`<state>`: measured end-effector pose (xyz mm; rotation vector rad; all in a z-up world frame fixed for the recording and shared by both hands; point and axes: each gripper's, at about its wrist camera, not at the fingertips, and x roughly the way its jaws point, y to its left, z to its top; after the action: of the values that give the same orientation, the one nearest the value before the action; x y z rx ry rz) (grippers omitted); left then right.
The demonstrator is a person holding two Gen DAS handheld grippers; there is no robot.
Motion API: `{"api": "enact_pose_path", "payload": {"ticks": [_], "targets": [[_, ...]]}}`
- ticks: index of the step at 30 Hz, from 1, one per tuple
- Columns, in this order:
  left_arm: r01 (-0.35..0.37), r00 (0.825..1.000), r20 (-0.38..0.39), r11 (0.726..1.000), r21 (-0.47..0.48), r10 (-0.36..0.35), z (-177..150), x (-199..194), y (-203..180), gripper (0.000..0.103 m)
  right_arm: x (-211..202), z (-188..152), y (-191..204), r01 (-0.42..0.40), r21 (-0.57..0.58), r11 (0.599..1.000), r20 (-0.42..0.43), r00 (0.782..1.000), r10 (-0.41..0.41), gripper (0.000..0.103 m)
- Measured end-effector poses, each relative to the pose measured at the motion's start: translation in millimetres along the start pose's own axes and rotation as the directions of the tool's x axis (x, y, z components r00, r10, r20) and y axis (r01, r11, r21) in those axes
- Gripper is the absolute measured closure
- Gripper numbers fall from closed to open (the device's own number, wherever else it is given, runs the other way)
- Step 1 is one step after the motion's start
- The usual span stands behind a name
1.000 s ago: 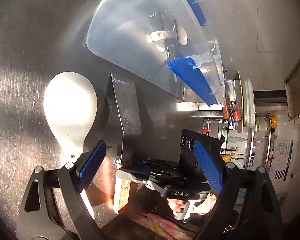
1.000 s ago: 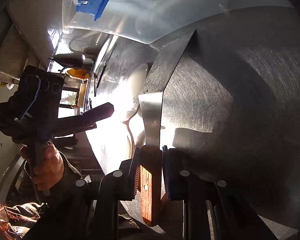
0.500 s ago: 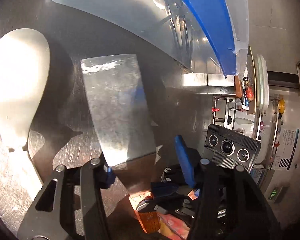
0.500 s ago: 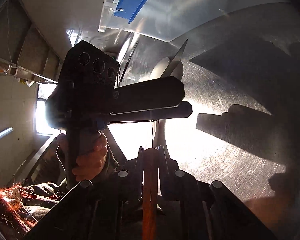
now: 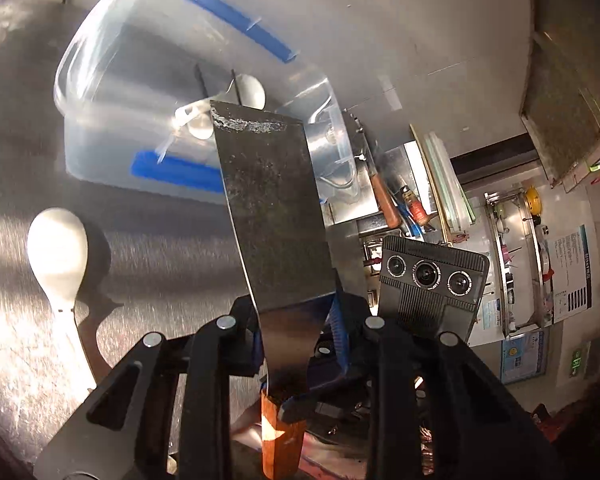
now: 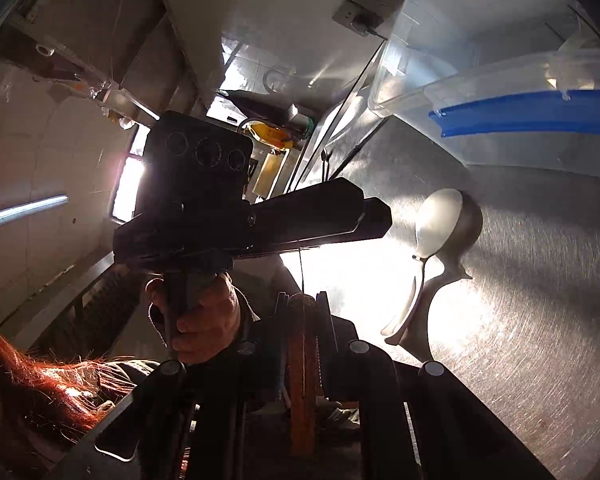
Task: Organize utensils
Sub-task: 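Grip the spatula with the left gripper while the right gripper lifts it to the box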
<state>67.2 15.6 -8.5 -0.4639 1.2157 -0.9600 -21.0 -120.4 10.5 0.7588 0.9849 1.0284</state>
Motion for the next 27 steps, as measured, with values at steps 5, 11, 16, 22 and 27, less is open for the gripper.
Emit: {"api": "enact_pose_path", "payload": {"ticks": [5, 11, 16, 22, 27], "targets": [[-0.103, 0.993, 0.076, 0.983, 0.153, 0.092, 96, 1, -52, 0.078, -49, 89, 10, 0.131, -0.118, 0.984, 0.095, 0.988, -0.12, 0.086], [-0.199, 0.98, 0.036, 0.967, 0.162, 0.196, 196, 71, -44, 0.078, -70, 174, -47, 0.318, -0.023, 0.948, 0.136, 0.94, -0.313, 0.086], [-0.25, 0.96, -0.105, 0.964, 0.09, 0.259, 223, 148, 12, 0.078, -60, 191, -131, 0.374, 0.135, 0.918, 0.036, 0.924, -0.382, 0.087], [-0.367, 0.879, -0.312, 0.929, 0.036, 0.359, 214, 213, 74, 0.078, -39, 180, -230, 0.549, 0.324, 0.771, -0.212, 0.836, -0.506, 0.087], [-0.418, 0.847, -0.352, 0.908, 0.024, 0.399, 213, 222, 88, 0.078, -40, 178, -245, 0.599, 0.364, 0.713, -0.278, 0.801, -0.53, 0.07]]}}
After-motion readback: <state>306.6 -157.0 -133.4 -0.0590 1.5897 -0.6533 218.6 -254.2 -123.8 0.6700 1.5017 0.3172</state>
